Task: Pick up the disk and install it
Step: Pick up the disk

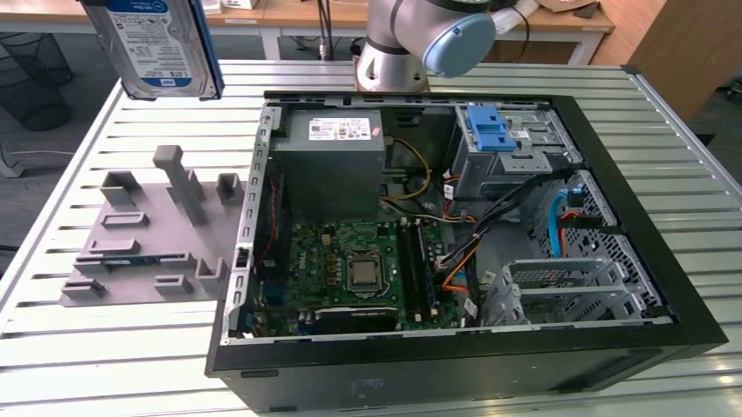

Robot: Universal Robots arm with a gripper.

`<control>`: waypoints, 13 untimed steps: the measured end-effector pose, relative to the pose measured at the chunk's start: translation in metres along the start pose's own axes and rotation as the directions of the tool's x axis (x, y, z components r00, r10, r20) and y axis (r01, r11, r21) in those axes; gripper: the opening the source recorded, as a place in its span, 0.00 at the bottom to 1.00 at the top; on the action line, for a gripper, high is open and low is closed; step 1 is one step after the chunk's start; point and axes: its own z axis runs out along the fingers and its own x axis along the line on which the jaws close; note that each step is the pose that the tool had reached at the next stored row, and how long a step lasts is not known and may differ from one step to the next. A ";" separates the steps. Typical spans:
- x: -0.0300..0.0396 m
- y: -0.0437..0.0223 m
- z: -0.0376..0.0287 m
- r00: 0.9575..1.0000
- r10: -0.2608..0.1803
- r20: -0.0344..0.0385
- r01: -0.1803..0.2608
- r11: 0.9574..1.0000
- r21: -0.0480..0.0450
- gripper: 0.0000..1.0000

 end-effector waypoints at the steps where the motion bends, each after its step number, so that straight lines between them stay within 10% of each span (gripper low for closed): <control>1: 0.0000 -0.0004 0.0000 1.000 0.000 0.000 0.000 1.000 0.000 0.36; 13: 0.0000 -0.0011 0.0000 1.000 0.000 0.000 0.000 1.000 0.000 0.36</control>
